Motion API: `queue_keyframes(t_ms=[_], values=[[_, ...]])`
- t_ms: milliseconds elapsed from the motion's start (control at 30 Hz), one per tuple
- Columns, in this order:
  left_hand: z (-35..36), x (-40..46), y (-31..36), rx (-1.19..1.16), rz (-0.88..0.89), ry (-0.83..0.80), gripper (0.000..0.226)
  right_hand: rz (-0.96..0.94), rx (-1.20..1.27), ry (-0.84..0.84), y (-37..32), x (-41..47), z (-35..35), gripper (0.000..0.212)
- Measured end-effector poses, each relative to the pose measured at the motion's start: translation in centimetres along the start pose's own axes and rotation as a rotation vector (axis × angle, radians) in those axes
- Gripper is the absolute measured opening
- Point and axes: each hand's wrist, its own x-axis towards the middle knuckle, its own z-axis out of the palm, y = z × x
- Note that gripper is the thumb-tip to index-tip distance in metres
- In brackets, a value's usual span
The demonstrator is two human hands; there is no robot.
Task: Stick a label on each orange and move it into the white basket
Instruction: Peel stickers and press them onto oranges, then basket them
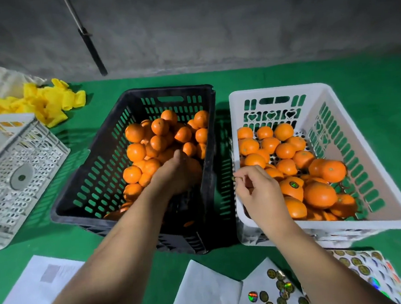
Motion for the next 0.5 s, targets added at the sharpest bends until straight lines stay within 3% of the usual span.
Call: queue_keyframes(t_ms=[100, 167, 267, 333, 367, 500], values=[[-1.7, -5.0, 0.1, -0.249, 0.083, 0.312, 0.061, 0.055, 0.104, 0.003, -0.2, 0.1, -0.3, 0.008], [-1.4, -8.7, -0.2, -0.490, 0.184, 0.376, 0.058, 0.138, 0.242, 0.014, -0.7, 0.0, -0.9, 0.009], [0.0, -14.3, 0.0, -0.730, 0.314, 0.294, 0.062, 0.275, 0.499, 0.117, -1.9, -1.4, -2.1, 0.009], [1.6, -16.6, 0.2, -0.804, 0.310, 0.191, 0.066, 0.327, 0.607, 0.154, -3.0, -3.4, -2.8, 0.009], [2.5, -17.4, 0.3, -0.814, 0.302, 0.130, 0.067, 0.344, 0.656, 0.140, -3.8, -4.6, -3.0, 0.004], [5.3, -19.0, 1.0, -0.837, 0.346, -0.082, 0.064, 0.376, 0.848, 0.063, -6.9, -8.7, -4.3, 0.019]])
